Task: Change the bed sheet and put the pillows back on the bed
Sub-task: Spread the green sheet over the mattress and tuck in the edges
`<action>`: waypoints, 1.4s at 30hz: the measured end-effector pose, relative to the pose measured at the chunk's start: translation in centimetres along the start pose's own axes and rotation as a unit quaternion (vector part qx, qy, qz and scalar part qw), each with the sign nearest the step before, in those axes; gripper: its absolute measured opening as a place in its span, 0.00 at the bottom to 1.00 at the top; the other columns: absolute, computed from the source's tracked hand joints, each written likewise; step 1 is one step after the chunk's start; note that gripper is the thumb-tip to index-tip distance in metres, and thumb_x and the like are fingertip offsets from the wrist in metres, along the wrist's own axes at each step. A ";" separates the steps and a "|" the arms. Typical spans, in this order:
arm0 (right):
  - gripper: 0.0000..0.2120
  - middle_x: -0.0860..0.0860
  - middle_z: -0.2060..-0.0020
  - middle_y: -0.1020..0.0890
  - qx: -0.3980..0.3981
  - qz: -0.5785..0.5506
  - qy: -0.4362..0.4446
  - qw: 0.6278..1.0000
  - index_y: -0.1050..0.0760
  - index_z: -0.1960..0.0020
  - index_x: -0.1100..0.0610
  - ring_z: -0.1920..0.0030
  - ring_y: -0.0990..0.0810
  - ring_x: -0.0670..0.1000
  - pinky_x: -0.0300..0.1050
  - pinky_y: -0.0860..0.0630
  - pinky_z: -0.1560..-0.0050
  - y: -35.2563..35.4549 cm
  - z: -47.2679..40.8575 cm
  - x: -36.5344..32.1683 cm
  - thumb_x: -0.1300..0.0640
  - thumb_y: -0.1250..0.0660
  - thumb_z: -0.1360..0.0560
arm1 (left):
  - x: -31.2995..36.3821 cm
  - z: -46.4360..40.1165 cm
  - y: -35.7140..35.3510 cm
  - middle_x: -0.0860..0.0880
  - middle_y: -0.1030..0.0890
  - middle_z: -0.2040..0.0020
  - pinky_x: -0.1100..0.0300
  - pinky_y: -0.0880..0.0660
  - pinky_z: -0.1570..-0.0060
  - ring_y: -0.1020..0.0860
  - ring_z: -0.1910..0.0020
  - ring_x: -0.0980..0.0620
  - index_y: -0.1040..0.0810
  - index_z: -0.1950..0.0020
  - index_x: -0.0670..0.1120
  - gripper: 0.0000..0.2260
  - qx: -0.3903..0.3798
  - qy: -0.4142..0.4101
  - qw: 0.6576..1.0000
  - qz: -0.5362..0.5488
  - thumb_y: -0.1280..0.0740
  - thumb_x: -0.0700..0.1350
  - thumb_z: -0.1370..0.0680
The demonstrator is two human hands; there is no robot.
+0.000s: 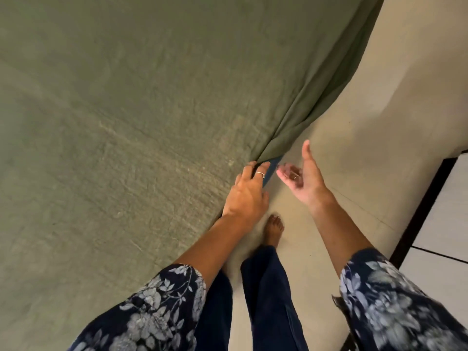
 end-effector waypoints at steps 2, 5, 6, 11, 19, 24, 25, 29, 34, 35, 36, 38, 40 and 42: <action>0.22 0.59 0.45 0.22 -0.007 0.018 0.059 0.998 0.31 0.35 0.60 0.50 0.20 0.53 0.44 0.19 0.59 -1.8 -1.3 -1.8 0.50 0.31 0.24 | 0.7 -1.1 -0.1 0.46 0.48 0.22 0.51 0.39 0.28 0.41 0.26 0.45 0.48 0.21 0.52 0.32 -0.015 0.010 1.000 -0.004 0.37 0.42 0.21; 0.24 0.54 0.54 0.21 0.019 0.119 0.240 0.963 0.36 0.34 0.59 0.59 0.21 0.46 0.42 0.21 0.59 -4.1 -2.3 -4.4 0.69 0.35 0.27 | 1.6 -2.4 -0.4 0.47 0.51 0.21 0.51 0.41 0.27 0.47 0.23 0.48 0.55 0.21 0.55 0.37 -0.033 0.010 0.999 0.015 0.35 0.43 0.22; 0.24 0.52 0.58 0.23 0.019 0.187 0.307 0.933 0.36 0.36 0.58 0.63 0.23 0.42 0.39 0.22 0.58 -4.7 -2.2 -5.3 0.70 0.35 0.28 | 1.9 -2.8 -0.6 0.47 0.50 0.21 0.53 0.42 0.26 0.48 0.23 0.49 0.57 0.21 0.54 0.39 -0.034 0.013 0.999 0.027 0.34 0.43 0.22; 0.11 0.58 0.49 0.23 -0.074 0.562 0.572 0.593 0.23 0.44 0.63 0.50 0.22 0.55 0.50 0.24 0.45 -3.9 -2.7 -6.3 0.60 0.34 0.25 | 2.7 -3.8 -2.0 0.46 0.51 0.21 0.59 0.51 0.25 0.52 0.22 0.51 0.59 0.22 0.43 0.41 -0.028 0.051 0.998 0.026 0.33 0.49 0.22; 0.25 0.57 0.36 0.25 -0.203 0.720 0.638 0.183 0.31 0.30 0.61 0.34 0.29 0.57 0.57 0.41 0.27 0.0 -3.4 -9.8 0.49 0.42 0.22 | 3.4 -8.0 -1.9 0.44 0.42 0.23 0.58 0.45 0.28 0.42 0.24 0.48 0.49 0.22 0.41 0.45 -0.073 0.166 0.982 0.059 0.30 0.60 0.27; 0.26 0.58 0.36 0.23 -0.298 0.729 0.600 0.141 0.28 0.32 0.63 0.34 0.26 0.55 0.53 0.38 0.28 -1.0 -4.3 -11.2 0.47 0.46 0.22 | 3.1 -9.7 -2.1 0.42 0.36 0.26 0.54 0.37 0.30 0.36 0.27 0.45 0.45 0.23 0.41 0.44 -0.101 0.223 0.967 0.073 0.30 0.62 0.28; 0.27 0.57 0.38 0.22 -0.285 0.747 0.584 0.143 0.25 0.34 0.62 0.35 0.25 0.54 0.52 0.35 0.29 -1.6 -4.4 -11.2 0.46 0.47 0.23 | 3.1 -9.9 -2.2 0.42 0.35 0.26 0.54 0.37 0.31 0.36 0.27 0.45 0.45 0.23 0.41 0.43 -0.098 0.233 0.965 0.075 0.30 0.62 0.28; 0.34 0.55 0.46 0.18 -0.240 0.842 0.462 0.138 0.21 0.42 0.59 0.41 0.23 0.55 0.50 0.35 0.32 -5.7 -4.1 -10.3 0.39 0.57 0.24 | 3.2 -10.2 -2.5 0.42 0.30 0.30 0.53 0.33 0.33 0.31 0.30 0.45 0.39 0.26 0.40 0.36 -0.085 0.260 0.959 0.069 0.29 0.57 0.26; 0.47 0.54 0.38 0.22 -0.217 0.928 0.290 0.093 0.24 0.37 0.56 0.34 0.30 0.54 0.51 0.40 0.32 -8.7 -4.5 -9.8 0.23 0.61 0.31 | 3.0 -8.5 -3.0 0.43 0.29 0.32 0.47 0.33 0.34 0.30 0.32 0.44 0.40 0.26 0.42 0.30 -0.066 0.270 0.960 0.041 0.33 0.52 0.23; 0.49 0.54 0.37 0.23 -0.214 0.936 0.267 0.082 0.24 0.36 0.56 0.33 0.31 0.54 0.51 0.40 0.32 -9.0 -4.6 -9.9 0.22 0.62 0.32 | 2.9 -7.9 -3.3 0.44 0.30 0.31 0.47 0.33 0.34 0.31 0.32 0.44 0.41 0.25 0.43 0.30 -0.050 0.263 0.963 0.026 0.34 0.51 0.22; 0.49 0.55 0.36 0.24 -0.213 0.941 0.253 0.077 0.24 0.36 0.56 0.32 0.31 0.54 0.50 0.40 0.32 -9.4 -4.6 -10.2 0.22 0.63 0.31 | 2.9 -7.4 -3.5 0.44 0.31 0.30 0.47 0.34 0.33 0.32 0.31 0.44 0.43 0.24 0.43 0.30 -0.035 0.256 0.966 0.018 0.35 0.50 0.22; 0.48 0.55 0.38 0.23 -0.210 0.942 0.250 0.078 0.23 0.38 0.57 0.33 0.30 0.54 0.50 0.40 0.32 -9.7 -4.8 -10.9 0.24 0.63 0.30 | 2.9 -6.8 -3.9 0.44 0.34 0.28 0.49 0.36 0.31 0.35 0.29 0.44 0.45 0.23 0.42 0.31 -0.022 0.254 0.967 0.021 0.36 0.49 0.21; 0.43 0.54 0.43 0.20 -0.229 0.917 0.318 0.071 0.21 0.42 0.57 0.37 0.26 0.53 0.50 0.38 0.36 -9.2 -5.3 -11.3 0.27 0.61 0.26 | 3.1 -6.6 -3.8 0.43 0.36 0.27 0.50 0.38 0.30 0.37 0.28 0.45 0.46 0.23 0.42 0.31 -0.014 0.245 0.969 0.027 0.36 0.48 0.21; 0.37 0.53 0.48 0.18 -0.254 0.870 0.419 0.051 0.21 0.44 0.56 0.42 0.23 0.54 0.51 0.37 0.38 -7.5 -5.7 -11.7 0.31 0.58 0.23 | 3.5 -6.5 -3.4 0.44 0.37 0.26 0.52 0.38 0.30 0.37 0.27 0.46 0.46 0.23 0.41 0.30 0.000 0.215 0.976 0.025 0.37 0.47 0.20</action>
Point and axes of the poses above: each hand's wrist, its own z-axis away from the middle knuckle, its own y-axis out of the back of the hand, x = y × z, the point moved 2 cm from there along -z, towards the middle knuckle
